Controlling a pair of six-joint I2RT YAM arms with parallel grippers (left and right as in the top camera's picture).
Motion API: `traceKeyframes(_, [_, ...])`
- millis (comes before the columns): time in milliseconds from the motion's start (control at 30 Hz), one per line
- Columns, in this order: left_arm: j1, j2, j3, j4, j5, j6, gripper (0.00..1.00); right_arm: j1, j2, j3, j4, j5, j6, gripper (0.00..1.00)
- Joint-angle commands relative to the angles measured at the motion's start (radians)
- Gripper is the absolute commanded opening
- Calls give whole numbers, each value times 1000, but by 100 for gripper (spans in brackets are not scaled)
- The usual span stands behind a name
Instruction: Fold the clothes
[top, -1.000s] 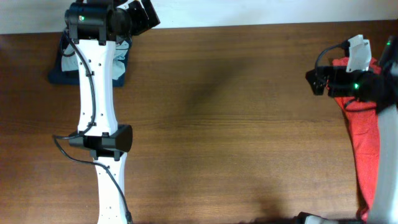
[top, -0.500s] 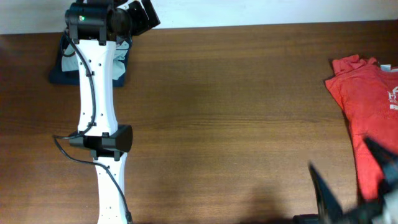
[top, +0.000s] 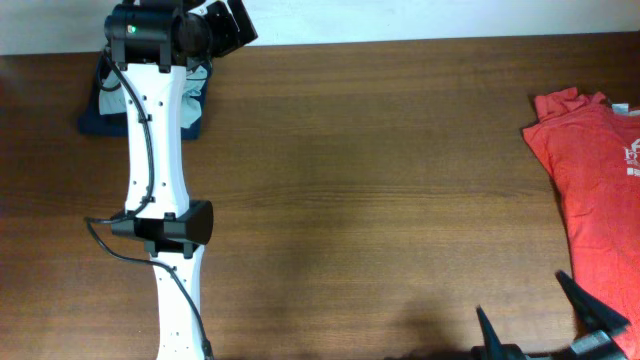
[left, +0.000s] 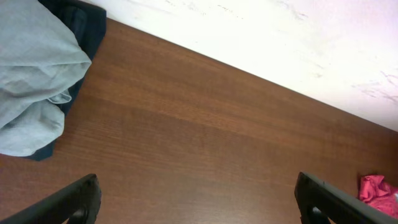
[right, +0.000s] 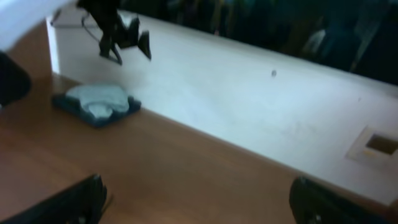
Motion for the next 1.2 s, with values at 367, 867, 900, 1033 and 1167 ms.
traceKeyframes(367, [0, 7, -2, 2, -11, 5, 99, 8, -153, -876, 1034, 40, 200, 98])
traceKeyframes(867, [0, 7, -2, 2, -11, 5, 99, 9, -153, -1083, 1074, 234, 292, 99])
traceKeyframes(900, [0, 7, -2, 2, -11, 5, 99, 9, -153, -1083, 1059, 241, 293, 99])
traceKeyframes(1033, [0, 7, -2, 2, -11, 5, 99, 9, -152, -1083, 991, 244, 291, 98])
traceKeyframes(1167, [0, 7, -2, 2, -11, 5, 99, 9, -152, -1083, 992, 244, 290, 98])
